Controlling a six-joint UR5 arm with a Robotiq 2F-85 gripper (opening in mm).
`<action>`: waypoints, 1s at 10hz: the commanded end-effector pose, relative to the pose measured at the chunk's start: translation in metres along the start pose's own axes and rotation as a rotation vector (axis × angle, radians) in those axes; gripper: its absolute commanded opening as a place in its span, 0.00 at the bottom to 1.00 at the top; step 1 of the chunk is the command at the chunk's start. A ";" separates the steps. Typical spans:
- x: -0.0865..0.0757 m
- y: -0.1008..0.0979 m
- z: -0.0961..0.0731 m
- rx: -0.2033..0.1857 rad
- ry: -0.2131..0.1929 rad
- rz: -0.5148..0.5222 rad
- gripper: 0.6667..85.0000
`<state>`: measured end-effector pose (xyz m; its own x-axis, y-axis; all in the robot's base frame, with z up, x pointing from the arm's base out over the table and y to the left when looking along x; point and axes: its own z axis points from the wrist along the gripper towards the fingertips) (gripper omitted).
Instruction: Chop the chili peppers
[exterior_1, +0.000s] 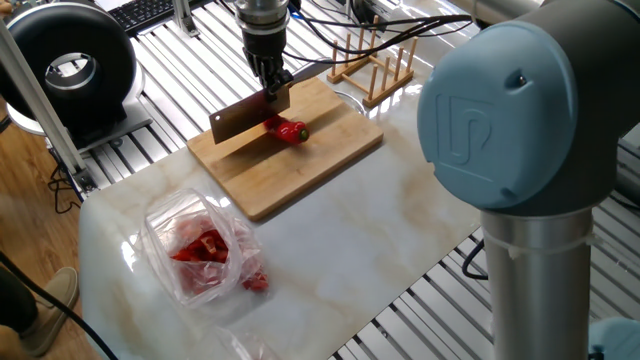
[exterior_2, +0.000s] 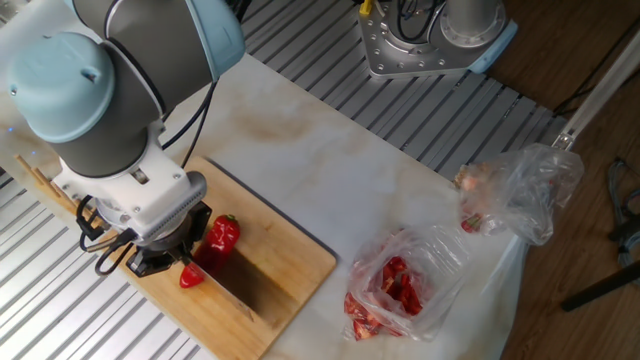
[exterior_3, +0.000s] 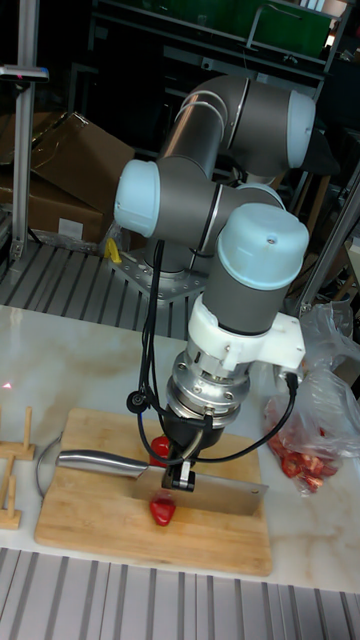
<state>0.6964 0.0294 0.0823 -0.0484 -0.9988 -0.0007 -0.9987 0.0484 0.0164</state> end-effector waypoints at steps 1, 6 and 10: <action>-0.005 -0.001 -0.002 0.004 -0.014 0.013 0.01; -0.005 0.000 0.003 0.013 -0.013 0.017 0.01; 0.002 -0.001 0.004 0.017 0.004 0.008 0.01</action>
<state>0.6963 0.0285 0.0778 -0.0550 -0.9985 0.0081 -0.9985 0.0550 0.0031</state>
